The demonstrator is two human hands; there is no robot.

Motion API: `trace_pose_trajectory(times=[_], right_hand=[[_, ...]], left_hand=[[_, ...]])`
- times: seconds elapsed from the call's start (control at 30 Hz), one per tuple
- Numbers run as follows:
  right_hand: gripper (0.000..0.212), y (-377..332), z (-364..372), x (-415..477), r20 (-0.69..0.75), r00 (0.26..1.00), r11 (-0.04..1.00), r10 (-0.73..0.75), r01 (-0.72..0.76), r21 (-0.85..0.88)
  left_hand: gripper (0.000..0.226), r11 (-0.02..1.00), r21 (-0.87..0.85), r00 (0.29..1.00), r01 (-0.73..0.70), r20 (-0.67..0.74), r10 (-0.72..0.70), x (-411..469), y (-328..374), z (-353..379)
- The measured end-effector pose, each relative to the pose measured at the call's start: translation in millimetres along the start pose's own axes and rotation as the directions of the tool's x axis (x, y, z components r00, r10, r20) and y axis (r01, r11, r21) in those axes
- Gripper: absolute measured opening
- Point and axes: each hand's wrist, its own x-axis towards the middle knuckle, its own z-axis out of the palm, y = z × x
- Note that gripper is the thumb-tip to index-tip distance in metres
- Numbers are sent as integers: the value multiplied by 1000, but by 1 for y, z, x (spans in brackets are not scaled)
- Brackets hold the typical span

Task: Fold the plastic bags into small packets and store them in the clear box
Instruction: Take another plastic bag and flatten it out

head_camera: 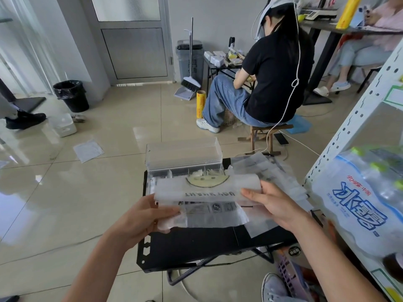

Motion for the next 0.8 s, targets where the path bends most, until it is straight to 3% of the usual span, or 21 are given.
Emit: trace_pose_trajectory(times=[0.1, 0.17, 0.33, 0.5, 0.8], right_hand=[[33, -4, -4, -2, 11, 1000, 996, -12, 11, 86], [35, -3, -9, -1, 30, 999, 993, -16, 12, 117], [47, 3, -5, 6, -83, 995, 996, -57, 51, -77], [40, 3, -1, 5, -121, 988, 990, -95, 80, -119], [47, 2, 1, 5, -135, 981, 986, -141, 127, -104]], left_hand=[[19, 996, 80, 997, -26, -73, 32, -1, -3, -4], [22, 997, 71, 995, -32, -96, 39, -1, -2, -5], [33, 1000, -14, 1000, -27, -14, 27, -4, 2, -4], [50, 991, -130, 996, -8, 89, 20, -7, 7, -5], [36, 993, 79, 996, -93, -6, 94, -5, 4, 1]])
